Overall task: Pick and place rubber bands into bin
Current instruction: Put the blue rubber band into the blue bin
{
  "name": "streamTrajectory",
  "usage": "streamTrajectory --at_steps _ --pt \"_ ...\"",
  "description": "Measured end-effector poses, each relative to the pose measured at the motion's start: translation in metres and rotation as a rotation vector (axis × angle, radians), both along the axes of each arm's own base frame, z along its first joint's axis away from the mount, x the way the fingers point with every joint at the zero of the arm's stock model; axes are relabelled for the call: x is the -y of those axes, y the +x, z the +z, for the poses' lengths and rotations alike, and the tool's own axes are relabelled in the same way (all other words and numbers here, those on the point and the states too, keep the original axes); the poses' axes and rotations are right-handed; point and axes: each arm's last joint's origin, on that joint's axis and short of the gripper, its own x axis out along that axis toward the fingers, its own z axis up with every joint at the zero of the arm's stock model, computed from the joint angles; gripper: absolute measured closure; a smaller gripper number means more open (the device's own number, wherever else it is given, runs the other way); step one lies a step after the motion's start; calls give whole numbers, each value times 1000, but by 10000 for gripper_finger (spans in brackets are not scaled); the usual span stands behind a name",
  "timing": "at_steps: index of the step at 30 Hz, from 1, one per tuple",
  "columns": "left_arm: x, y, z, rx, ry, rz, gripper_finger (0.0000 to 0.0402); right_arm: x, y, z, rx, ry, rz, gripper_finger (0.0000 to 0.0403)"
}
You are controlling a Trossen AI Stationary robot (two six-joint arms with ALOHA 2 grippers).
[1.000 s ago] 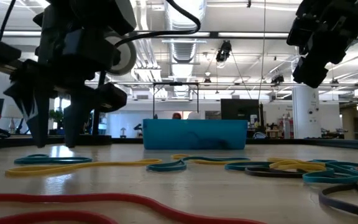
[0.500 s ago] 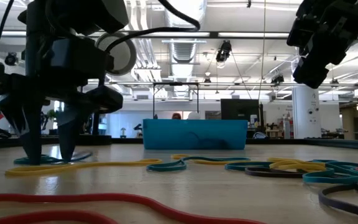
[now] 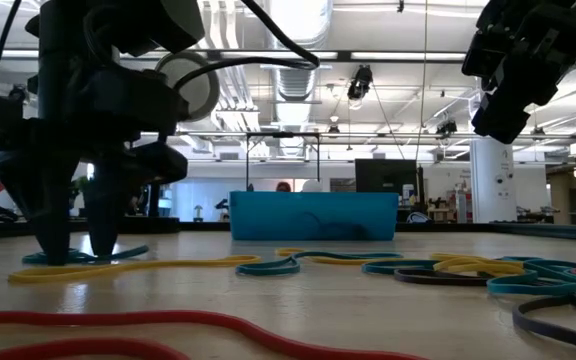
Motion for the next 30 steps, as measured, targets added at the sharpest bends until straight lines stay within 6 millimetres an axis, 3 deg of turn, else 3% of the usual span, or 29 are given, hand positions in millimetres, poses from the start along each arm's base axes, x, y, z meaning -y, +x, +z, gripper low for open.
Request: streamTrajectory --at_steps 5,13,22,30 --pt "0 0 -8 -48 -14 35 298 0 0 0 0 0 0 311" --pt "3 3 -10 -46 -57 45 395 0 0 0 0 3 -2 312" --pt "3 4 -3 -27 -66 61 401 0 0 0 0 2 -3 313" --pt "-8 9 34 131 -25 116 401 0 0 0 -1 -1 -6 318"
